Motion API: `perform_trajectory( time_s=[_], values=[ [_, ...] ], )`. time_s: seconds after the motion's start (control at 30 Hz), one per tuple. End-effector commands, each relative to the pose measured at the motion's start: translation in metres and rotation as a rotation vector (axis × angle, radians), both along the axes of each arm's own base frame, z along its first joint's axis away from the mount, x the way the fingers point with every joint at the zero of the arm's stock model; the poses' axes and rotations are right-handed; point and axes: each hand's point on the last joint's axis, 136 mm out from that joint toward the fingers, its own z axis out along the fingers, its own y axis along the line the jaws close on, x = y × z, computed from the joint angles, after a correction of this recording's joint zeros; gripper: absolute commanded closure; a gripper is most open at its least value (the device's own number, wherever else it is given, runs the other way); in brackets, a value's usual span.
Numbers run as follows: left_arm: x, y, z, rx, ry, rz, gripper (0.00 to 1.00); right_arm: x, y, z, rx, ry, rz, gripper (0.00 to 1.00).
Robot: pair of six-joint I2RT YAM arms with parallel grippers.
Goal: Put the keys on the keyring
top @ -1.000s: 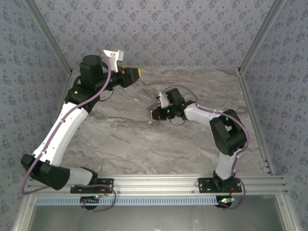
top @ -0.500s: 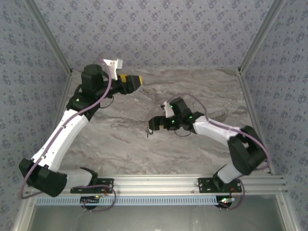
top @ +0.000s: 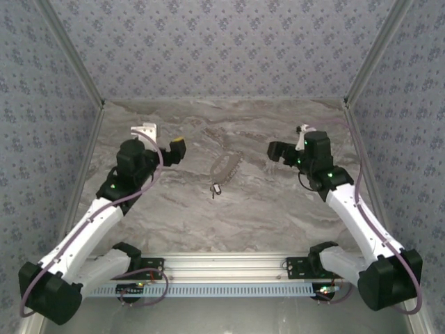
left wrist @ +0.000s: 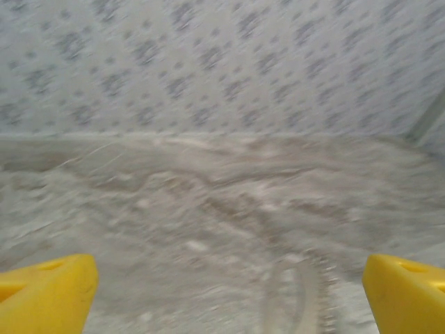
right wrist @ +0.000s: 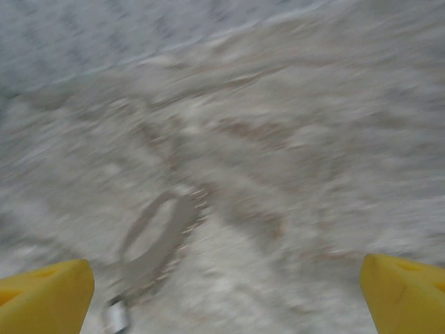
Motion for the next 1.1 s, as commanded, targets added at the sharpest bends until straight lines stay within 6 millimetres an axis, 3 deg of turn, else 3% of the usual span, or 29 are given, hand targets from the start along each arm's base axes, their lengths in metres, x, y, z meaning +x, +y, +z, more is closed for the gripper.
perform_trajectory(
  time_s=[0.0,0.13,0.23,0.3,0.4,0.53,0.87,1.07],
  values=[
    [0.011,0.04,-0.02,0.132,-0.05,0.18,0.02,0.013,-0.08,-0.016,-0.244,-0.098,-0.299,0.0],
    [0.011,0.076,-0.052,0.196,-0.064,0.293,0.02,0.013,-0.135,-0.045,-0.329,-0.069,-0.416,0.0],
    [0.011,0.102,-0.073,0.21,-0.045,0.348,0.02,0.011,-0.161,-0.065,-0.342,-0.082,-0.472,0.0],
    [0.009,0.113,-0.085,0.208,-0.03,0.378,0.02,0.013,-0.168,-0.076,-0.31,-0.084,-0.481,0.0],
    [0.005,0.122,-0.106,0.205,-0.001,0.392,0.02,0.022,-0.163,-0.086,-0.277,-0.122,-0.458,0.0],
    [0.006,0.123,-0.124,0.224,0.018,0.377,0.02,0.034,-0.141,-0.101,-0.298,-0.174,-0.36,0.0],
    [0.041,0.127,-0.156,0.252,0.042,0.329,0.02,0.041,-0.122,-0.129,-0.36,-0.263,-0.28,0.0],
    [0.055,0.136,-0.169,0.197,0.027,0.276,0.02,0.05,-0.111,-0.139,-0.319,-0.181,-0.183,0.0]
  ],
)
